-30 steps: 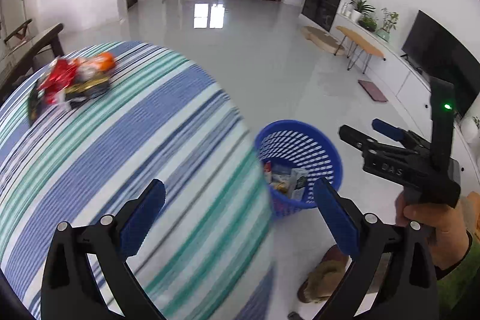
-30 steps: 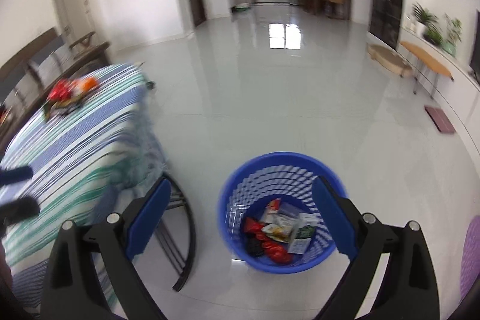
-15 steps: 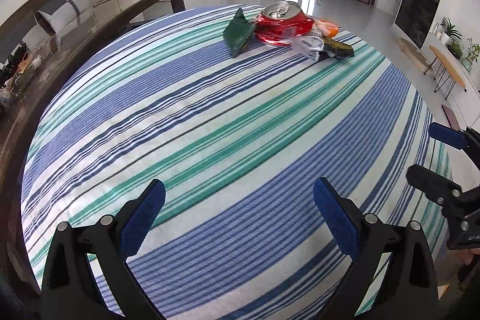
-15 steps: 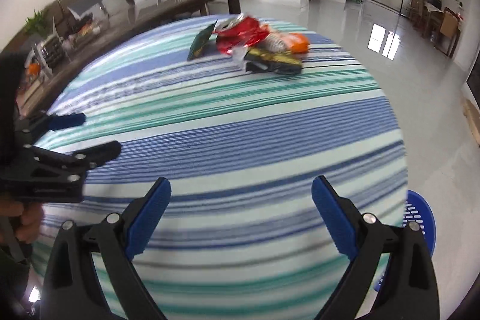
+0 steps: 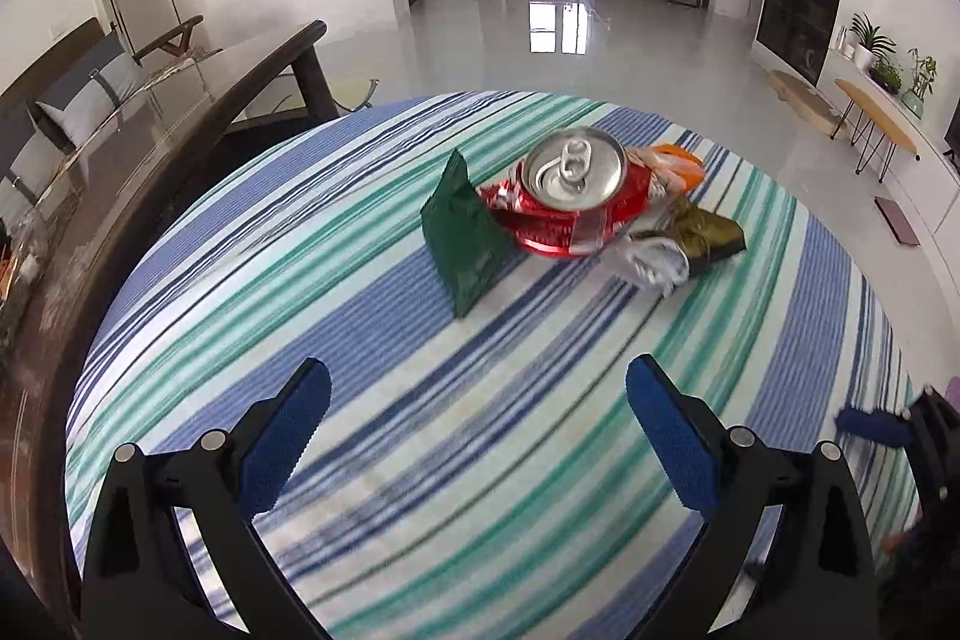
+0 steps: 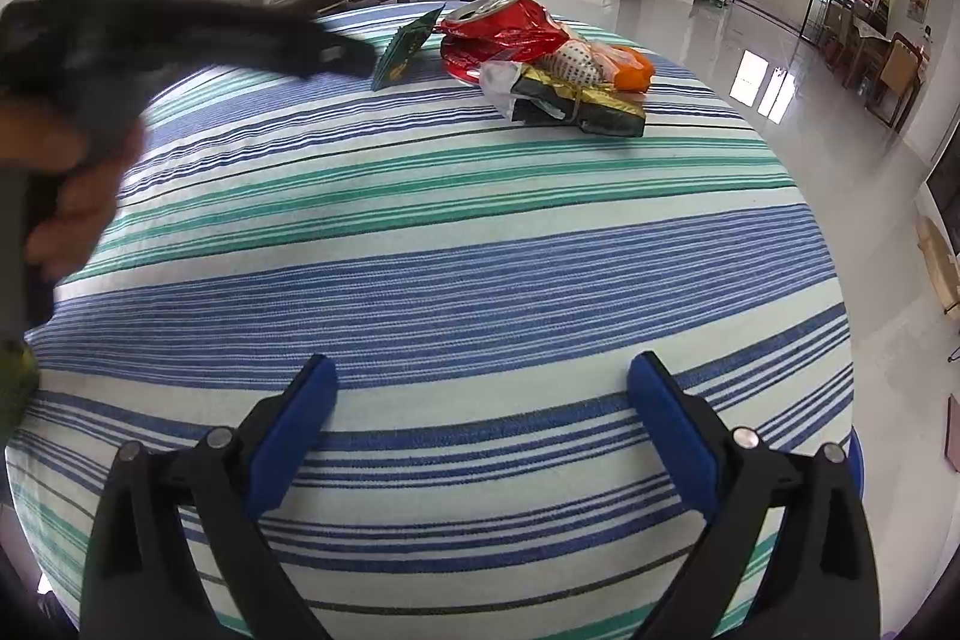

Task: Collect trash
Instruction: 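Move both tools back over the table, left tool toward the green cracker packet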

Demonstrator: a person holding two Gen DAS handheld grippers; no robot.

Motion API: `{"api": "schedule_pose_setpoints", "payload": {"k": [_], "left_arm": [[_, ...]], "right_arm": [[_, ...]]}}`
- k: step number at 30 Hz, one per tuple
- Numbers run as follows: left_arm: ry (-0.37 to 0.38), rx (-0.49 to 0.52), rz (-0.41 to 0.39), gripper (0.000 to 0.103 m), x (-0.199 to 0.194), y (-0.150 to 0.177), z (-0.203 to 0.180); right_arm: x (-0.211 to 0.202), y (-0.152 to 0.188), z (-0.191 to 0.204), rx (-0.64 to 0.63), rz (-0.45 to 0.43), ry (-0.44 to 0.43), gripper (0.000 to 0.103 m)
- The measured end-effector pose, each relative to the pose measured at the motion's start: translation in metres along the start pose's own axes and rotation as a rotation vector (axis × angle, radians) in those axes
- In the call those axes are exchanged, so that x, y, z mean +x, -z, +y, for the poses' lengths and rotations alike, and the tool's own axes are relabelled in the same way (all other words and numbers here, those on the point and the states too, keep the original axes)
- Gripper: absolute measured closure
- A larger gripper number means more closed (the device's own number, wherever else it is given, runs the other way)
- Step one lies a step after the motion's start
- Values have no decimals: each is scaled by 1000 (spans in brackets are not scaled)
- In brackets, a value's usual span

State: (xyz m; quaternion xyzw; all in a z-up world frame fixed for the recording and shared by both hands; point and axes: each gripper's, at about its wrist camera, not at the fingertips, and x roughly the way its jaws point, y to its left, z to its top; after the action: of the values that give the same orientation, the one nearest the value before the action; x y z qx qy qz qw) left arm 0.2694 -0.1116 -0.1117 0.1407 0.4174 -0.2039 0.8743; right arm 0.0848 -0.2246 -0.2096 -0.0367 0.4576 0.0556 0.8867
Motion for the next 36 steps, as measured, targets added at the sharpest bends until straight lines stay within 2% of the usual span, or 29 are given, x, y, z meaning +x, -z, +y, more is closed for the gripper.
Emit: {"api": "schedule_pose_setpoints", "payload": {"k": [4, 7, 11, 16, 20, 24, 26, 28, 30, 32, 33, 34, 35, 36], "left_arm": [[-7, -22, 18, 5, 43, -25, 6], [-27, -90, 38, 5, 62, -32, 23], [37, -258, 6, 5, 55, -29, 65], [40, -411, -12, 5, 38, -18, 117], [29, -403, -2, 5, 35, -17, 126], [69, -365, 15, 5, 46, -22, 101], [16, -314, 48, 5, 60, -27, 80], [-83, -269, 87, 5, 76, -30, 64], [-131, -270, 99, 5, 84, -28, 59], [-123, -301, 96, 12, 86, -24, 64], [-135, -308, 84, 26, 82, -23, 66], [-124, -305, 70, 50, 78, -21, 68], [-122, -293, 71, 62, 75, -20, 69], [-106, -286, 78, 65, 72, -17, 72]], "right_arm": [[1, -1, 1, 1, 1, -1, 7], [1, -1, 2, 1, 1, -2, 7], [1, -1, 2, 1, 1, -1, 7], [1, -1, 2, 1, 1, -1, 7], [1, -1, 2, 1, 0, -1, 7], [1, -1, 2, 2, 1, -1, 7], [0, -1, 2, 1, 0, -1, 7], [1, -1, 2, 2, 0, -2, 7], [1, 0, 2, 2, 1, -2, 7], [1, 0, 2, 2, 0, -2, 7], [1, 0, 2, 2, 0, -2, 7], [1, 0, 2, 2, 0, -2, 7], [1, 0, 2, 2, 0, -2, 7], [1, 0, 2, 2, 0, -2, 7]]}}
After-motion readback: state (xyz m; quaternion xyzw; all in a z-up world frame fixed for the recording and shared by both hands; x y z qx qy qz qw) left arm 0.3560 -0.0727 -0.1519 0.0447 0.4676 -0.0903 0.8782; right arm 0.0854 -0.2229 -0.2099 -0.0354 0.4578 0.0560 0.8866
